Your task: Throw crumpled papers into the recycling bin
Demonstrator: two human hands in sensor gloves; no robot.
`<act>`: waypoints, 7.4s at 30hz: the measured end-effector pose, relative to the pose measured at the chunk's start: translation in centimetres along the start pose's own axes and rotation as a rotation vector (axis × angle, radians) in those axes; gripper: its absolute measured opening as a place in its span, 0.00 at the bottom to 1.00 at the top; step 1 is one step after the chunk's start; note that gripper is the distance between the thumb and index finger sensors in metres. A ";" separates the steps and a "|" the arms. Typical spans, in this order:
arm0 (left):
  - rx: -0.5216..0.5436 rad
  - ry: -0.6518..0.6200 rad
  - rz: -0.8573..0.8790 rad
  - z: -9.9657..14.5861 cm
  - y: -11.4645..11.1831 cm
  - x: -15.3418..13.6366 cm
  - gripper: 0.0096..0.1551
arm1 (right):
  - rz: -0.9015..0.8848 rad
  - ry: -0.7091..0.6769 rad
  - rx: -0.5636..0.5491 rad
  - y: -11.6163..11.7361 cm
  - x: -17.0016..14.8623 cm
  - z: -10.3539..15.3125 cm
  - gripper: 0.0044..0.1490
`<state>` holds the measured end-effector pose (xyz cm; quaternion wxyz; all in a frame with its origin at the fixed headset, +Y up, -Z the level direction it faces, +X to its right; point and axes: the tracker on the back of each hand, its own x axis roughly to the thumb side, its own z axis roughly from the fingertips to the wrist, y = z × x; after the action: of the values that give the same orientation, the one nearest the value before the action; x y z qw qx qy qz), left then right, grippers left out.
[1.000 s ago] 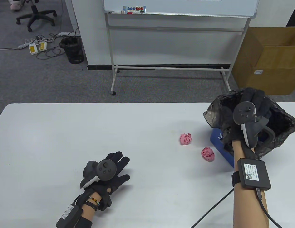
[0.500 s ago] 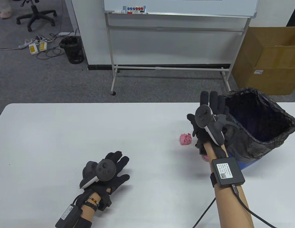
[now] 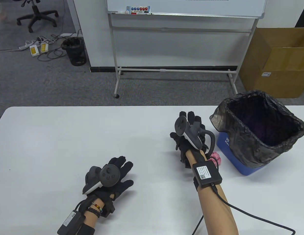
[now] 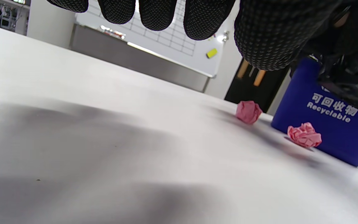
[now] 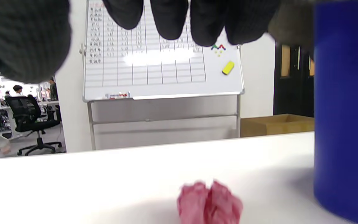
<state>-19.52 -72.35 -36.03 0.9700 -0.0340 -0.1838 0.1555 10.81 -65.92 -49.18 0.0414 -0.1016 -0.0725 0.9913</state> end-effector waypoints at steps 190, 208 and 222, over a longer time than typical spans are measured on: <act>-0.009 -0.013 -0.005 -0.1 0.0 0.8 0.44 | -0.048 0.103 0.239 2.3 -7.0 4.5 0.33; -0.012 -0.016 -0.005 -0.1 -0.1 0.9 0.44 | -0.382 0.115 0.321 -6.9 -9.3 3.9 0.33; -0.006 -0.001 0.000 -0.1 0.1 0.6 0.44 | -0.388 0.378 -0.520 -16.8 -17.3 2.7 0.36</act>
<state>-18.96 -72.07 -35.90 0.9698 -0.0371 -0.1847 0.1550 28.23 -51.40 -40.64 0.2141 -0.2743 -0.3309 0.8772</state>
